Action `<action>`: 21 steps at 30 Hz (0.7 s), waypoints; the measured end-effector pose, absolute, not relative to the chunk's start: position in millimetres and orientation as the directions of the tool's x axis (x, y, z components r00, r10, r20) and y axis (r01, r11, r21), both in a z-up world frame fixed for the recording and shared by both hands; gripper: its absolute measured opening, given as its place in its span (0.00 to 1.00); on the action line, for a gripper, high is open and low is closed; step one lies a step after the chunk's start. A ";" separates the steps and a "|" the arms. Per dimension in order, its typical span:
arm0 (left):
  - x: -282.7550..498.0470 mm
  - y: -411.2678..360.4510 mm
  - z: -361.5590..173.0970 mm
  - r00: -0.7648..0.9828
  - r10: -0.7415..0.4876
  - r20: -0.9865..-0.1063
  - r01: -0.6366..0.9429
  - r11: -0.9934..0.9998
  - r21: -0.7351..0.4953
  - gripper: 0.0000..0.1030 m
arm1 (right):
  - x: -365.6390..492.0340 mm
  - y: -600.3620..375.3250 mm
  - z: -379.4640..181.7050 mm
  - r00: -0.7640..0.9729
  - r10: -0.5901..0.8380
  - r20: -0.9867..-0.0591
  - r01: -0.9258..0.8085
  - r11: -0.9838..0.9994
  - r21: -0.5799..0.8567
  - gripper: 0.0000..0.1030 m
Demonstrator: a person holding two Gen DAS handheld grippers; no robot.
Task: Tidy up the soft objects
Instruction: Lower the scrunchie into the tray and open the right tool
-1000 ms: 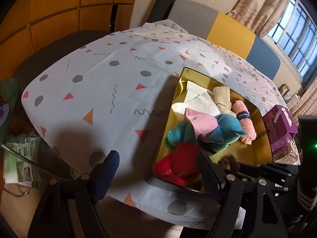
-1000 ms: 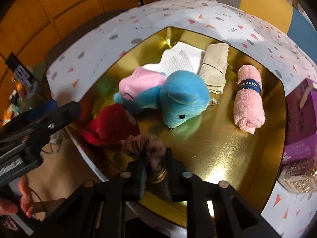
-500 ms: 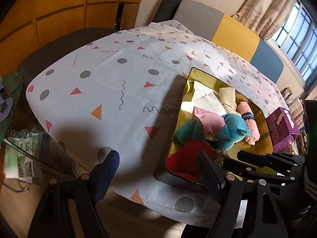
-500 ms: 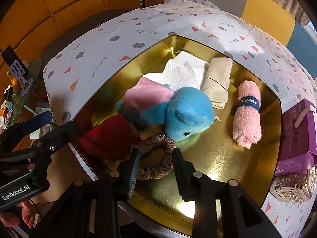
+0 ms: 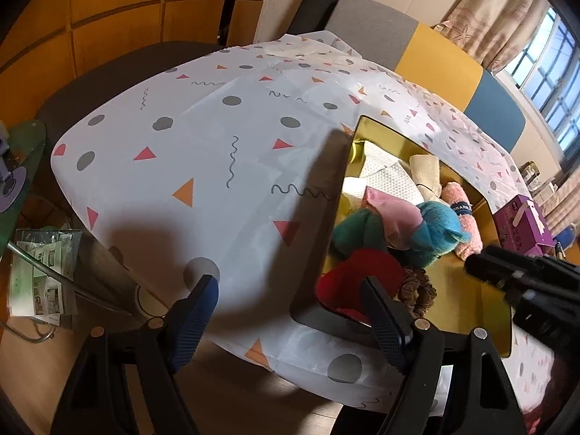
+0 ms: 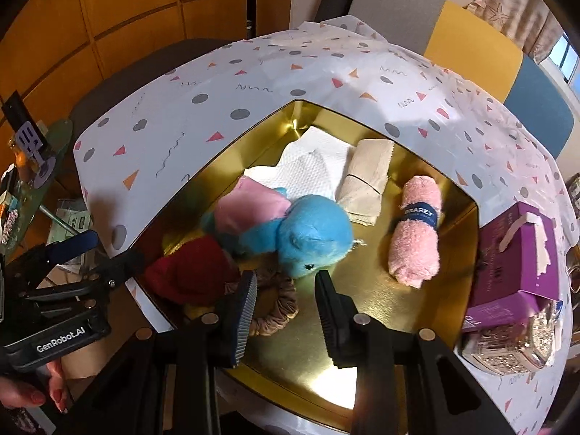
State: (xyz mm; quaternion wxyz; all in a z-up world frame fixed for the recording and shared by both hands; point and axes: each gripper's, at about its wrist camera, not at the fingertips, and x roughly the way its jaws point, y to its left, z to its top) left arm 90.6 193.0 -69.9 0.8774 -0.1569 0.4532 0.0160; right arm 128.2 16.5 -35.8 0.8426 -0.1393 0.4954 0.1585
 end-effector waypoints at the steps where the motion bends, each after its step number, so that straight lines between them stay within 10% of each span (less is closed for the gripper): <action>1: 89.3 191.9 -69.6 0.589 -0.110 -0.801 -0.171 0.951 -0.256 0.79 | 126.4 11.0 -30.0 0.473 0.147 -0.869 -0.390 0.919 -0.056 0.32; 21: 83.4 181.7 -61.0 0.588 -0.092 -0.803 -0.179 0.954 -0.240 0.79 | 114.0 0.8 -19.0 0.464 0.156 -0.872 -0.414 0.909 -0.058 0.32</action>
